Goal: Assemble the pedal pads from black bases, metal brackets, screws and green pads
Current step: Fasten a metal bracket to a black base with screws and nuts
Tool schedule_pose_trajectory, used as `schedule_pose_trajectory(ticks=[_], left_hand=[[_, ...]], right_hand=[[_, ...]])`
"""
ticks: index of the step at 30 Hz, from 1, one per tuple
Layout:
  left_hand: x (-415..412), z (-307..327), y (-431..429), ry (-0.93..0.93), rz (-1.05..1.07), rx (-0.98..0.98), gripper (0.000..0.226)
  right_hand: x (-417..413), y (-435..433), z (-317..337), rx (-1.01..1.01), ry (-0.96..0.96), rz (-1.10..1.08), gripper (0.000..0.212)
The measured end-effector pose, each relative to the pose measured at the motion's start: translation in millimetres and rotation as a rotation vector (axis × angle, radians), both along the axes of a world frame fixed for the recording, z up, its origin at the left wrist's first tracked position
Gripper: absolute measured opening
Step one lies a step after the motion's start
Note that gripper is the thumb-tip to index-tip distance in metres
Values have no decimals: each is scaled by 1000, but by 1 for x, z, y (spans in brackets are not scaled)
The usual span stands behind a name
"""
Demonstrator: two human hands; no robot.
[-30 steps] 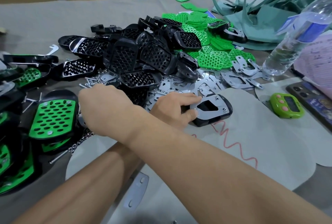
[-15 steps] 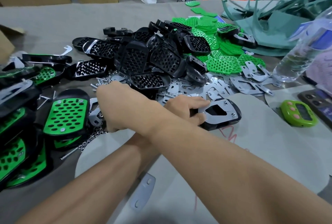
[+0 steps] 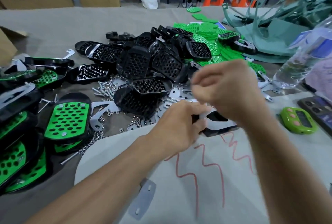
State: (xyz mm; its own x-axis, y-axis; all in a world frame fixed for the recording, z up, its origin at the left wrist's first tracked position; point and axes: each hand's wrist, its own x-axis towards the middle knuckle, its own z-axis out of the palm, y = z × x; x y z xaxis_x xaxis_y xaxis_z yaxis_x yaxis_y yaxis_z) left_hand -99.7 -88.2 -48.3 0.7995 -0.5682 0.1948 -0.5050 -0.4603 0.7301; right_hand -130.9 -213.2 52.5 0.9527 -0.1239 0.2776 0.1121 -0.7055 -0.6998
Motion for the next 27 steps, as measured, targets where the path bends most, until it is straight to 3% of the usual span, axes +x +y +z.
schedule_pose_trajectory(ticks=[1,4,7,12,14,17,20,27], left_hand=[[0,-1,0,-19,-37,-37,7],[2,-1,2,-11,-47,-32,30],[3,-3,1,21,-25,-64,39],[5,-3,2,26,-13,-59,43],[3,-1,3,30,-19,-57,38],[3,1,3,32,-28,-60,37],[4,-1,3,42,-10,-58,44],[4,-1,3,51,-9,-54,43]], right_hand=[[-8,-22,-1,-22,60,-44,17],[-28,-75,-16,-101,228,-226,25],[-33,-100,-36,-191,320,-371,20],[-27,-105,-53,-242,376,-383,16],[-27,-107,-56,-130,313,-410,19],[-23,-100,-61,239,151,-398,27],[-11,-80,-66,579,77,-303,19],[-11,-69,-76,623,-53,-316,13]])
